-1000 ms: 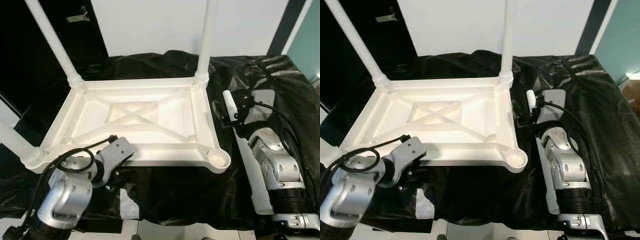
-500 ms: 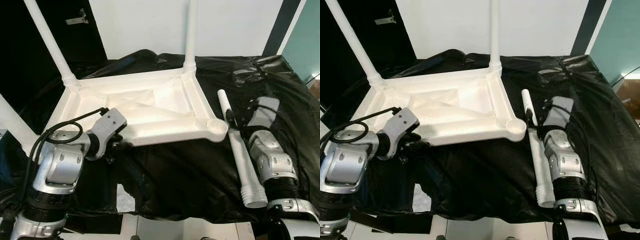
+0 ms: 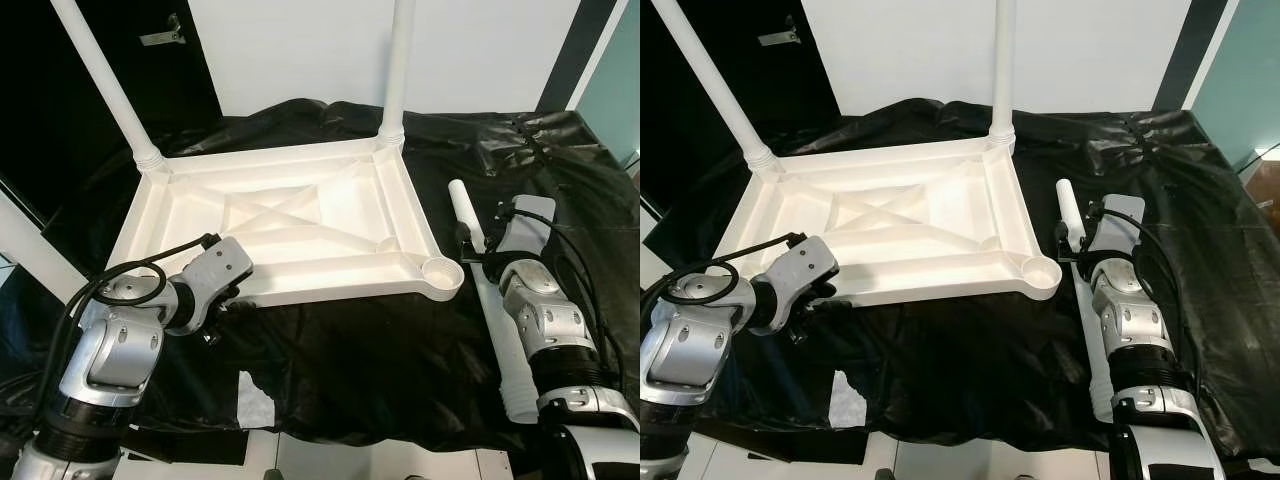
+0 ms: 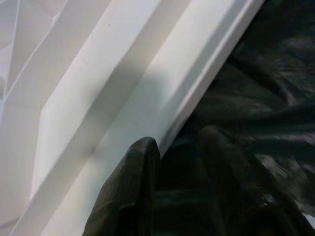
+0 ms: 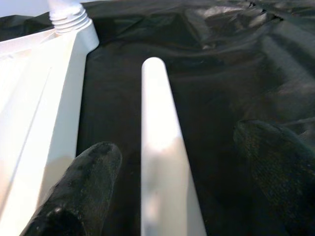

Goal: Building children table

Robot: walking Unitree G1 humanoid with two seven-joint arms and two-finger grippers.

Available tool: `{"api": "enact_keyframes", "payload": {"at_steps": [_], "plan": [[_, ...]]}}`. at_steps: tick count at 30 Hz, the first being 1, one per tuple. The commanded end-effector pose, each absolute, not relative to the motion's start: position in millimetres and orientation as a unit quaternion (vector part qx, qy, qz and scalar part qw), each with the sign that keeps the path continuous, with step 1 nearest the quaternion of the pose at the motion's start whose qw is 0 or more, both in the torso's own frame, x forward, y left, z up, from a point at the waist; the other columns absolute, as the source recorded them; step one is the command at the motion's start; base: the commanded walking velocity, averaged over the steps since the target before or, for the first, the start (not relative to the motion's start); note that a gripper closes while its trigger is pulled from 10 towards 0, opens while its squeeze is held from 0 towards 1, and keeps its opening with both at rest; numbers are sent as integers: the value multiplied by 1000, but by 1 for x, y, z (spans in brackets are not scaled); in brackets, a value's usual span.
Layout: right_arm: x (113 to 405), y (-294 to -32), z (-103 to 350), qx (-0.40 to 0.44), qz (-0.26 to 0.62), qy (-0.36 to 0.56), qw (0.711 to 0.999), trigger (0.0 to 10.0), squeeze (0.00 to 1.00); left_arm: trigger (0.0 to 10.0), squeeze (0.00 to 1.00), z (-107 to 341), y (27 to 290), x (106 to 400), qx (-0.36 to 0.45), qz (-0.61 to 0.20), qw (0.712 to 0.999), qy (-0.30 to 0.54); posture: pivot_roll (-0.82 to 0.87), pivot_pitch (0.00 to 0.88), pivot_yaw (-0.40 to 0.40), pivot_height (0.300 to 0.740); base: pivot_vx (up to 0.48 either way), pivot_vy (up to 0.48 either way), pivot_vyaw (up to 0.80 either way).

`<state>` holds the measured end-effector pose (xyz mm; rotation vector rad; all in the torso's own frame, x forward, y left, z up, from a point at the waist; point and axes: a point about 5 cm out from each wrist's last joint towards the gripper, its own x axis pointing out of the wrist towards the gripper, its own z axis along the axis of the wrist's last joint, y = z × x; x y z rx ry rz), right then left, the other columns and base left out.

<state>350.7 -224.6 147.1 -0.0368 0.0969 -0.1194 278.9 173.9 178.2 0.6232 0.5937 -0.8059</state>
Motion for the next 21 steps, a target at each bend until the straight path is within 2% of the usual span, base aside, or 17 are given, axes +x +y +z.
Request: {"api": "enact_keyframes", "payload": {"at_steps": [1,4,5,12,15,18,20,21], "plan": [[353,-224,145,-17,-61,53,997,10000,0,10000,0,183,180,292,327,-275,872,240,22,44,34,740,0,0,0],[354,-226,145,-19,-66,54,996,10000,0,10000,0,185,179,297,323,-265,879,229,17,47,37,740,0,0,0],[357,-230,145,-22,-77,57,995,10000,0,10000,0,188,177,304,313,-252,891,212,16,46,40,740,0,0,0],[361,-233,147,-24,-78,60,995,10000,0,10000,0,177,174,309,314,-254,888,217,13,46,43,740,0,0,0],[369,-234,150,-28,-64,75,995,10000,0,10000,0,151,175,308,352,-277,856,257,12,47,43,740,0,0,0],[371,-234,151,-27,-60,79,995,10000,0,10000,0,147,176,307,358,-281,850,265,11,47,43,740,0,0,0],[376,-234,153,-25,-51,92,994,10000,0,10000,0,136,178,301,386,-307,820,290,14,50,42,740,0,0,0],[379,-234,155,-29,-48,97,994,10000,0,10000,0,133,179,300,390,-312,814,296,14,51,41,740,0,0,0]]}}
